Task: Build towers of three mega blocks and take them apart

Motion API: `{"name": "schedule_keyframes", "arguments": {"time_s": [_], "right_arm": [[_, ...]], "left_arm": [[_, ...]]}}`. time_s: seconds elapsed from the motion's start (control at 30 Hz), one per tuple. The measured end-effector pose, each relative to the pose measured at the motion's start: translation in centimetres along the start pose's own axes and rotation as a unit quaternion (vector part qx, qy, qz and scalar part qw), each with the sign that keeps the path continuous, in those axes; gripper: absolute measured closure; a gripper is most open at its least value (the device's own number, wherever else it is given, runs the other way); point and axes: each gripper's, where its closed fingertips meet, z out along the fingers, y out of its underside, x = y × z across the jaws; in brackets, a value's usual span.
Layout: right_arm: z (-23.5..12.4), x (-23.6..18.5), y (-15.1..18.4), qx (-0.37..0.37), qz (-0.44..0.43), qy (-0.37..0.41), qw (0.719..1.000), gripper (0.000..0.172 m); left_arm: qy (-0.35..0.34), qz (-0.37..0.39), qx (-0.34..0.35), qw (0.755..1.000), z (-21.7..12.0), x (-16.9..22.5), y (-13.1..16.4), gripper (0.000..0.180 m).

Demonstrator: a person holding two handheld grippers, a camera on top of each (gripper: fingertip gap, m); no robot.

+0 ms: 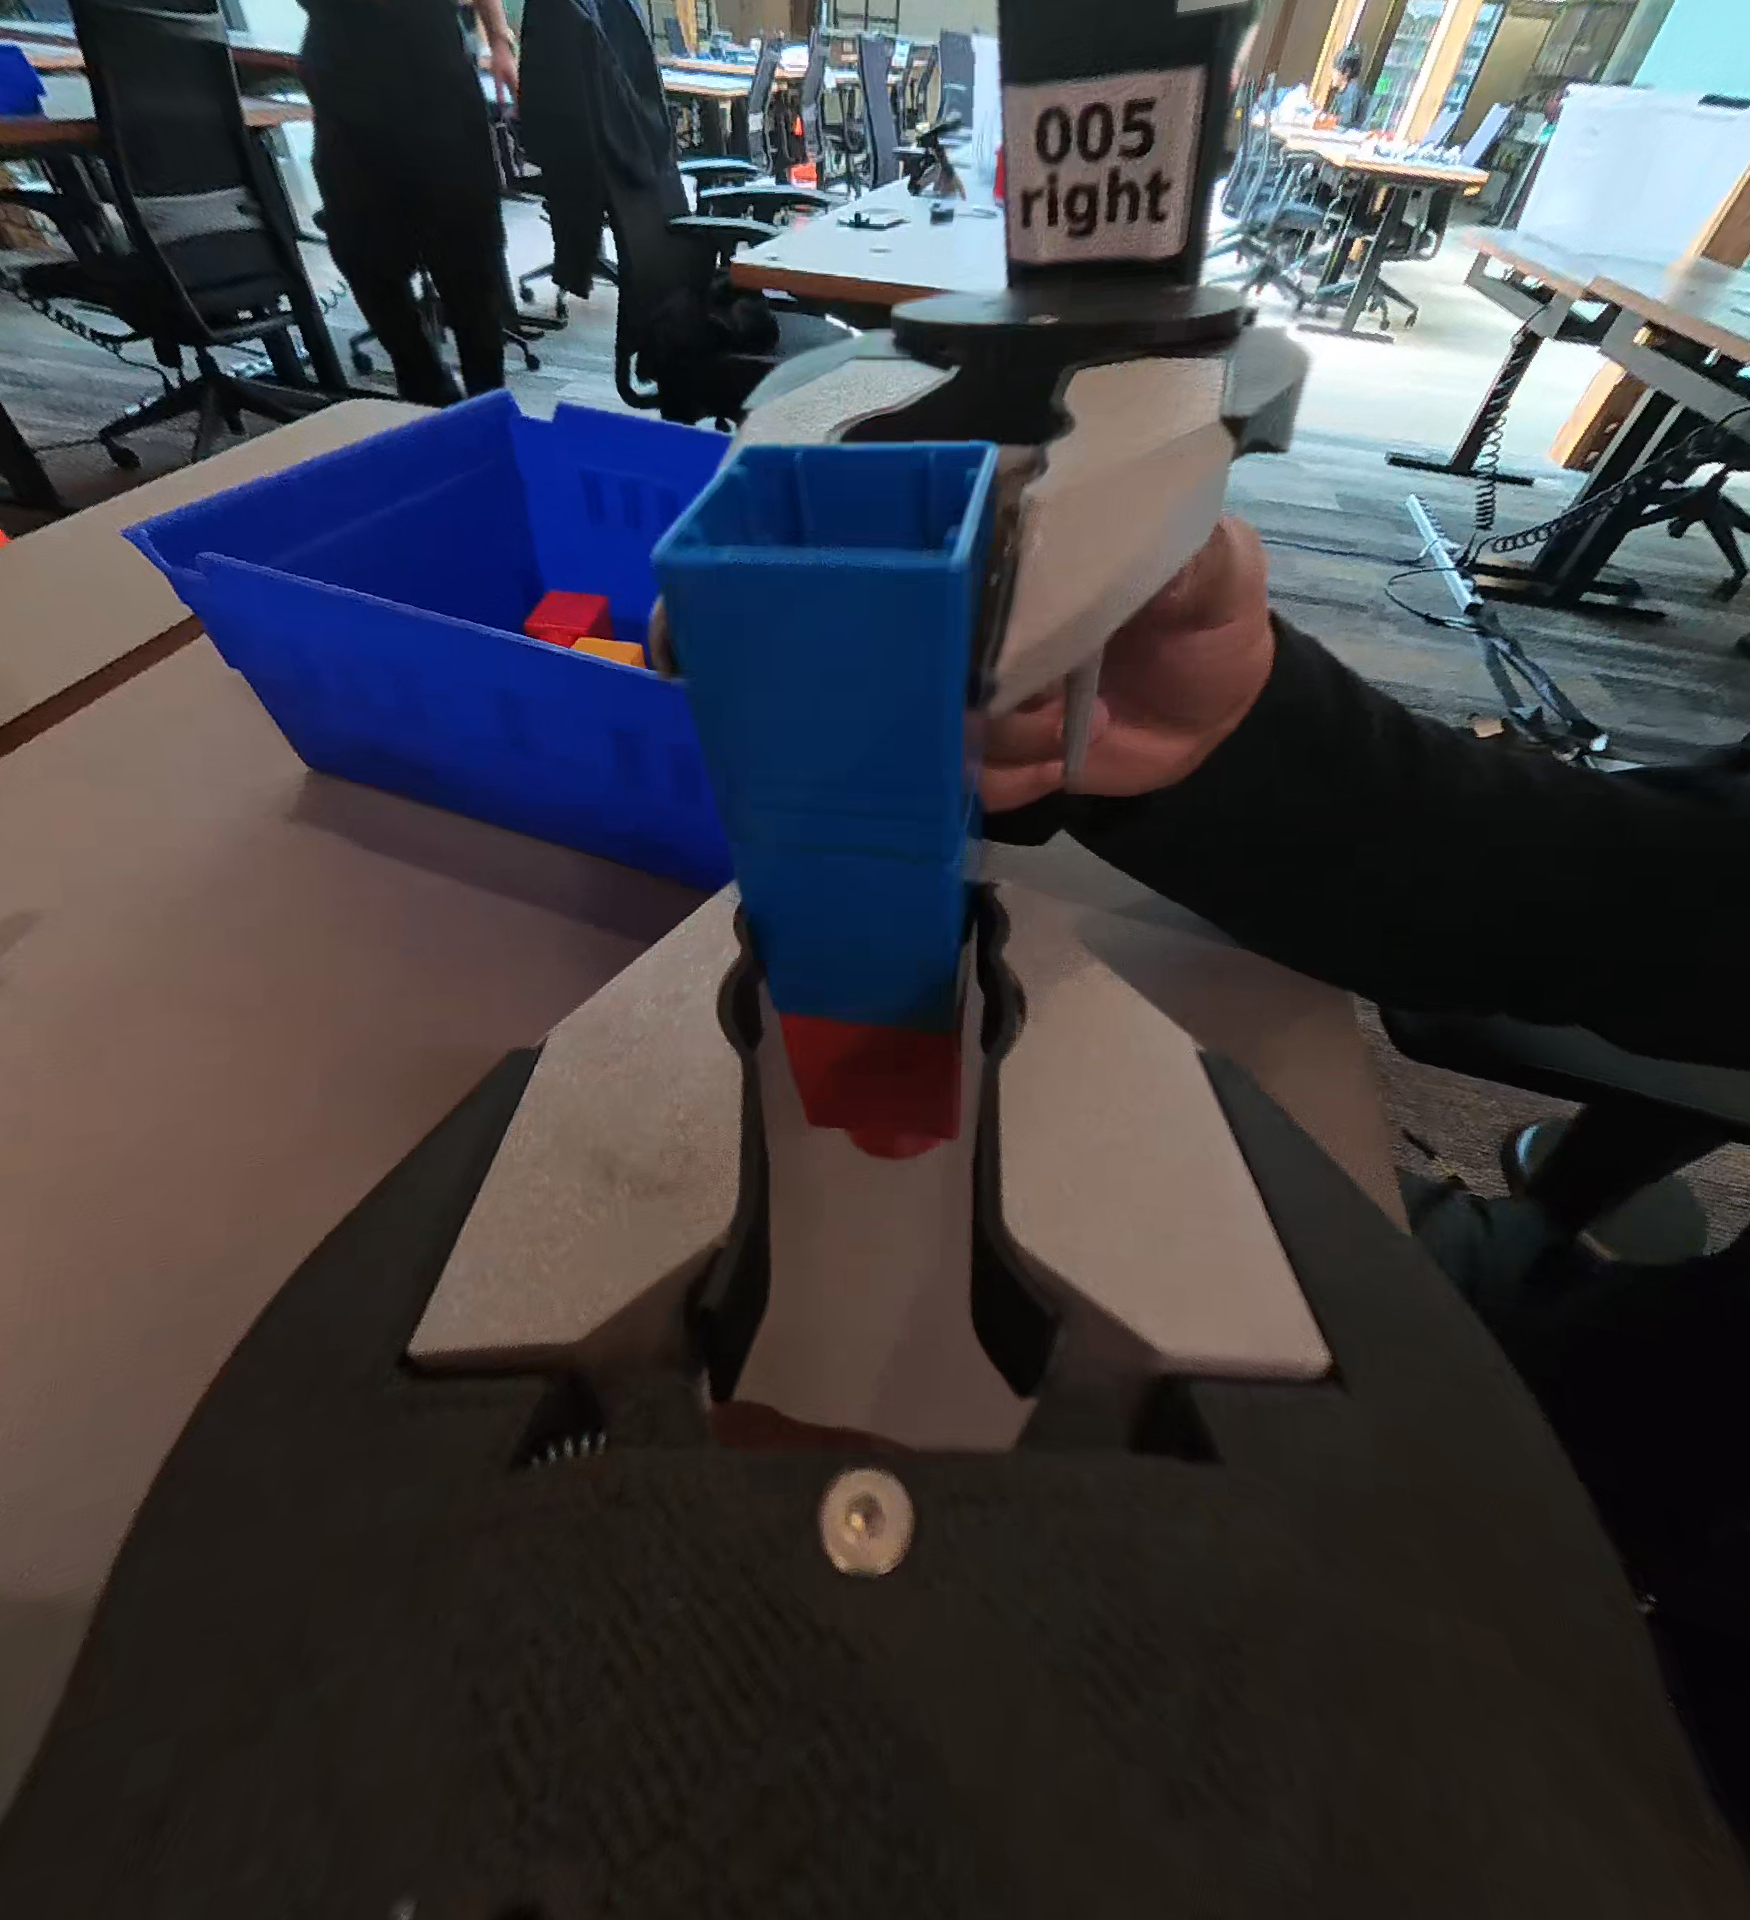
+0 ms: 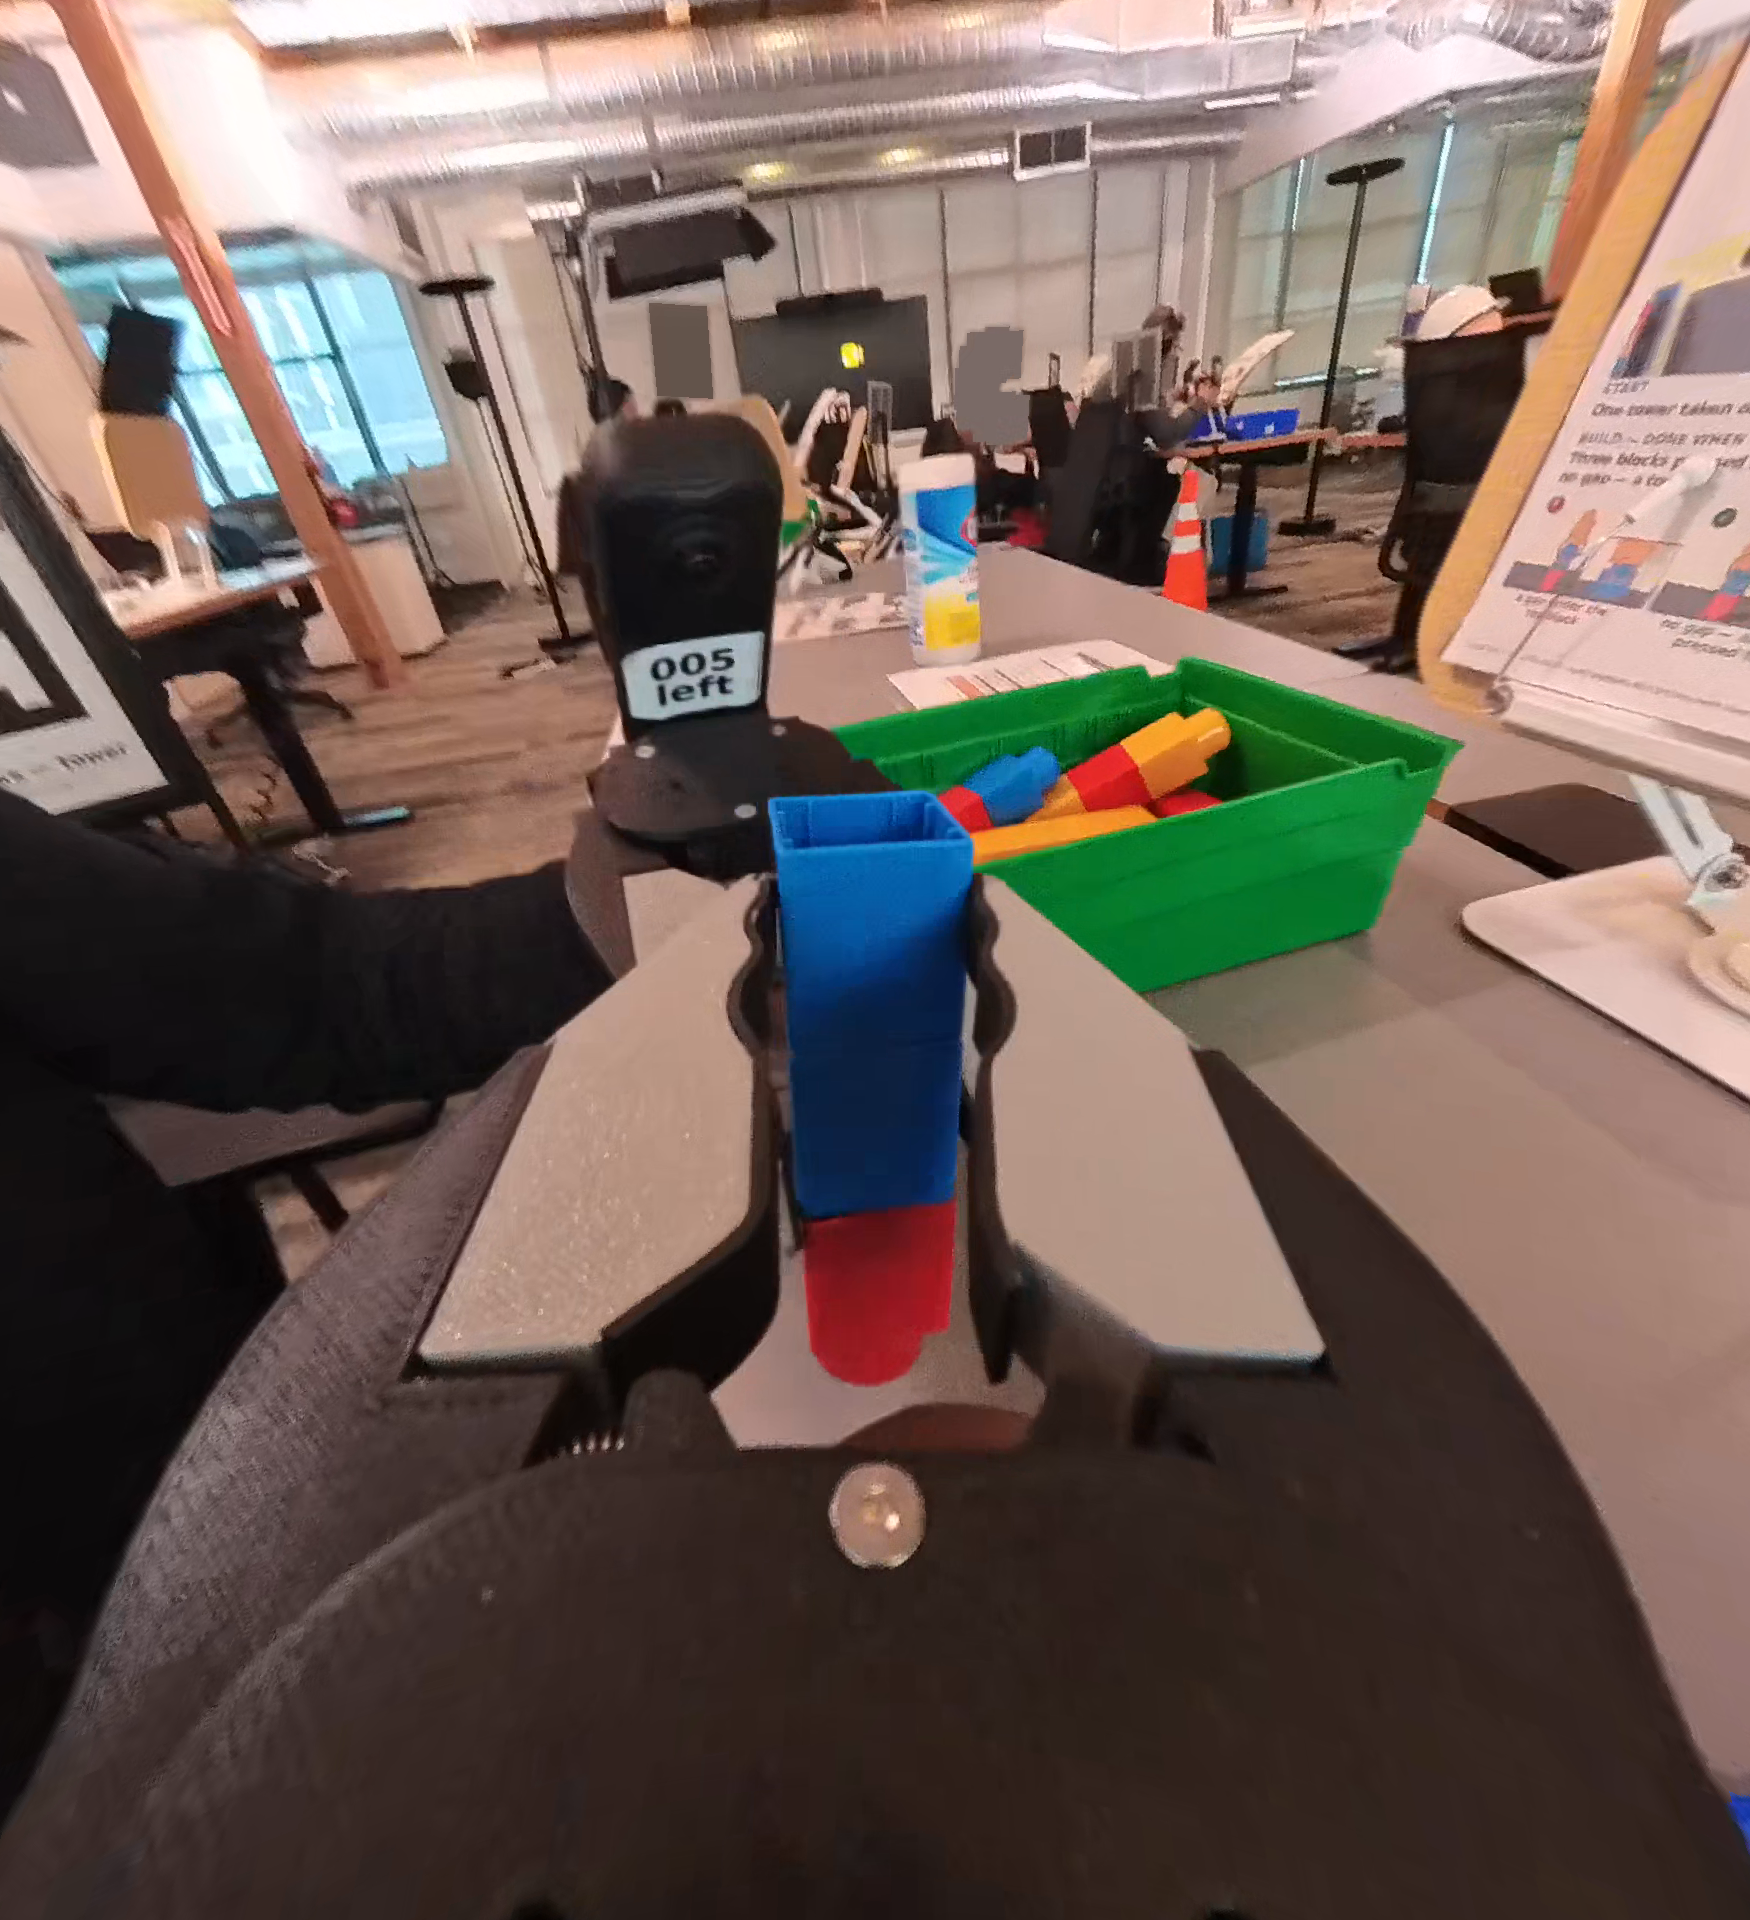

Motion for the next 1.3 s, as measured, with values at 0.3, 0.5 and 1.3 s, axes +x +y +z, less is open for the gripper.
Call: {"name": "schedule_keyframes", "arguments": {"time_s": [0.3,0.5,1.3], "right_arm": [[-1.7,1.1,-1.1,0.022,0.023,0.019,0.999,0.125],[-1.0,1.0,0.8,-0.018,0.06,-0.009,0.998,0.103],[-1.4,-0.2,-0.5,0.029,0.037,-0.049,0.998,0.14]], "left_arm": [[0.011,-0.024,0.088,0.996,-1.8,-0.4,-2.2,0.145],[0.006,-0.063,0.224,0.973,-5.5,-1.8,-5.9,0.145],[0.044,-0.086,0.223,0.97,-4.7,-0.6,-5.6,0.144]]}}
